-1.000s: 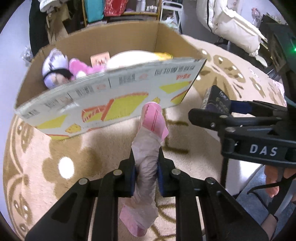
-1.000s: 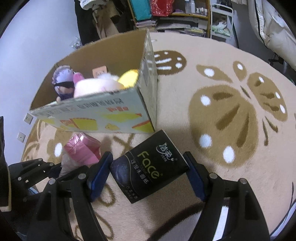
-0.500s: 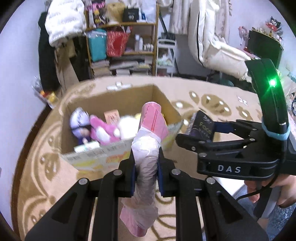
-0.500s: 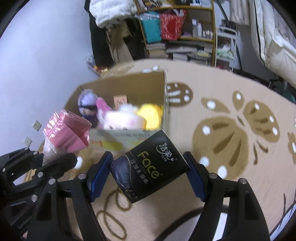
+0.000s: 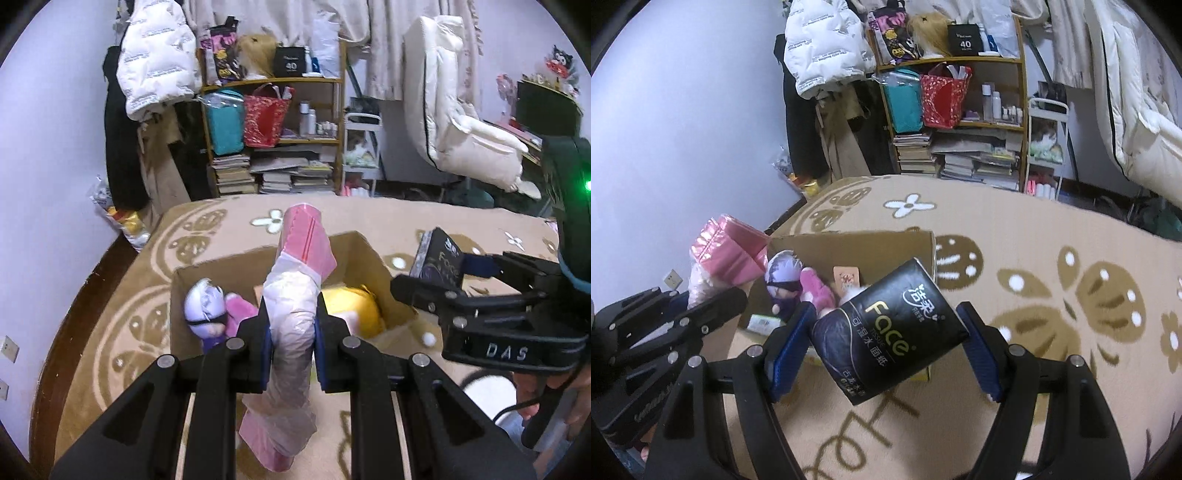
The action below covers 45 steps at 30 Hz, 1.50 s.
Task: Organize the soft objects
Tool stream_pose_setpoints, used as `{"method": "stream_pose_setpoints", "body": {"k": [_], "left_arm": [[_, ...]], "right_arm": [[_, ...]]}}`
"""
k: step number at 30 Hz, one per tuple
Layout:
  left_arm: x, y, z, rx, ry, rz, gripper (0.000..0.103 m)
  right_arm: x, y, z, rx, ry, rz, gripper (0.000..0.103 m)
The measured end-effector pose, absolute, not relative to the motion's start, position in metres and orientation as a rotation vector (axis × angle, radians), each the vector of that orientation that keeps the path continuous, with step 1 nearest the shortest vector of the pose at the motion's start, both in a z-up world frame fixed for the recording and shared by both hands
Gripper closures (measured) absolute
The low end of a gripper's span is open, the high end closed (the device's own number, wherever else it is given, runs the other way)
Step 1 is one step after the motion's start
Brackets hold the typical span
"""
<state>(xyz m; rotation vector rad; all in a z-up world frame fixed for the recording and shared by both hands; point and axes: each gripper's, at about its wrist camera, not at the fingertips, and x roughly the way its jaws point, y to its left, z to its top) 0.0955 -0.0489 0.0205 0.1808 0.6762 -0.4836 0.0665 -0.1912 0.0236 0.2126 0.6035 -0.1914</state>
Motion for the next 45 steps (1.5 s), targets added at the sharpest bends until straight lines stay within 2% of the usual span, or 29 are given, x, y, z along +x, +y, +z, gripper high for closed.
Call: {"method": "stream_pose_setpoints", "body": {"k": [16, 22, 25, 26, 27, 28, 31, 32, 35, 37, 45], "left_arm": [[0.147, -0.044, -0.010, 0.109, 0.712, -0.386, 0.085], [0.163, -0.035, -0.023, 0.090, 0.765, -0.301, 0.077], [0.162, -0.025, -0.020, 0.064, 0.755, -0.307, 0.065], [0.161, -0.024, -0.018, 0.067, 0.747, -0.309, 0.052], [0.159, -0.023, -0.016, 0.074, 0.731, -0.301, 0.045], [0.155, -0.021, -0.011, 0.077, 0.704, -0.285, 0.033], [0.152, -0.012, -0.002, 0.032, 0.684, -0.271, 0.020], [0.152, -0.009, 0.000, 0.021, 0.681, -0.270, 0.017], [0.151, 0.000, 0.006, 0.027, 0.667, -0.222, 0.006], [0.150, 0.004, 0.010, 0.043, 0.655, -0.182, 0.004], [0.138, 0.020, 0.023, 0.031, 0.623, -0.131, 0.001]], "right_arm": [[0.114, -0.191, 0.008, 0.149, 0.574, -0.144, 0.022], [0.120, -0.189, -0.001, 0.131, 0.598, -0.140, 0.021], [0.123, -0.187, -0.002, 0.116, 0.610, -0.146, 0.021], [0.123, -0.186, -0.002, 0.112, 0.613, -0.148, 0.021], [0.123, -0.185, -0.002, 0.109, 0.613, -0.149, 0.021], [0.123, -0.185, -0.003, 0.108, 0.614, -0.149, 0.021], [0.122, -0.184, -0.002, 0.099, 0.616, -0.153, 0.018], [0.121, -0.183, -0.001, 0.097, 0.614, -0.155, 0.011], [0.116, -0.183, 0.002, 0.100, 0.596, -0.159, 0.005], [0.113, -0.184, 0.005, 0.109, 0.585, -0.166, 0.001], [0.102, -0.187, 0.007, 0.136, 0.586, -0.183, 0.000]]}}
